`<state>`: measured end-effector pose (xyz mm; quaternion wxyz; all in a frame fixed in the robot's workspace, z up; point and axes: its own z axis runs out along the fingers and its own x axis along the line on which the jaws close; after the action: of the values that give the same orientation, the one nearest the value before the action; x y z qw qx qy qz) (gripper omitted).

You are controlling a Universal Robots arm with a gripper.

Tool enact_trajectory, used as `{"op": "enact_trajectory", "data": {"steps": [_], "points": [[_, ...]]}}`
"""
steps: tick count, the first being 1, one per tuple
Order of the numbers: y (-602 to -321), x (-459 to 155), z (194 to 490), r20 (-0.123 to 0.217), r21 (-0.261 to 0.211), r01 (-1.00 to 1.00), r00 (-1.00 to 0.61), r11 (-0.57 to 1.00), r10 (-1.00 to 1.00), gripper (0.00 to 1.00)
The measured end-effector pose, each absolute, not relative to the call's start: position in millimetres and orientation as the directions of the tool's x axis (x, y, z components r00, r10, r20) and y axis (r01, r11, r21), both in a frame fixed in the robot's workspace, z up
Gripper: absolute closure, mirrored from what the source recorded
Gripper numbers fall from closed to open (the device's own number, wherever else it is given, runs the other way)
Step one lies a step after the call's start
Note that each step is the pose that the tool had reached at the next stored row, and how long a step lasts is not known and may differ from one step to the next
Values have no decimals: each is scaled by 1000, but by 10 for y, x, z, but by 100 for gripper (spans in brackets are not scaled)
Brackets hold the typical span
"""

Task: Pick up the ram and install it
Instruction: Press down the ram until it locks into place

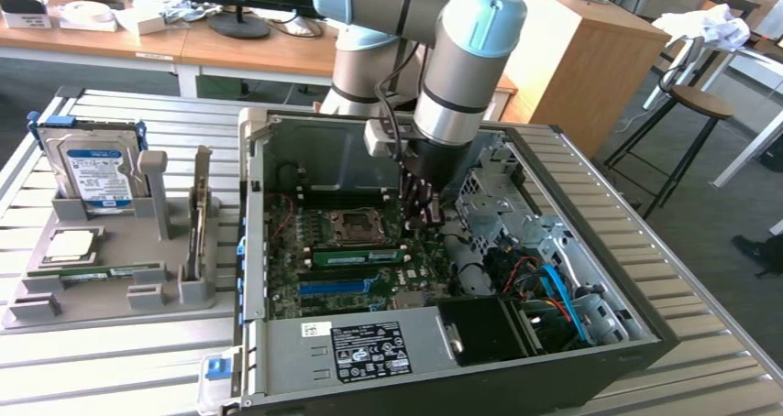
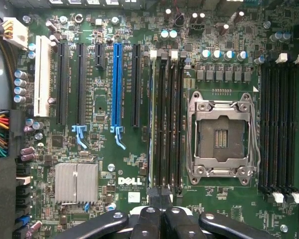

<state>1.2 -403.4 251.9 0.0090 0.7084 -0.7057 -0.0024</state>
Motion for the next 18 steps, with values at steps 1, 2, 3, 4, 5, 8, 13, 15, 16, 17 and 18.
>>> {"op": "enact_trajectory", "data": {"steps": [1,2,3,4,5,8,13,15,16,17,18], "points": [[-4034,12,2518,9,16,-1000,4,-4,-1000,90],[-4034,12,2519,9,16,-1000,4,-4,-1000,90],[-4035,12,2518,9,16,-1000,4,-4,-1000,90],[-4038,12,2518,9,16,-1000,4,-4,-1000,90],[-4043,13,2518,9,16,-1000,4,-4,-1000,90],[-4055,12,2518,9,16,-1000,4,-4,-1000,90],[-4055,12,2495,9,16,-1000,4,-4,-1000,90],[-4055,12,2462,9,16,-1000,4,-4,-1000,90],[-4055,12,2446,9,16,-1000,4,-4,-1000,90],[-4055,12,2432,9,16,-1000,4,-4,-1000,90],[-4055,13,2419,9,16,-1000,4,-4,-1000,90]]}}
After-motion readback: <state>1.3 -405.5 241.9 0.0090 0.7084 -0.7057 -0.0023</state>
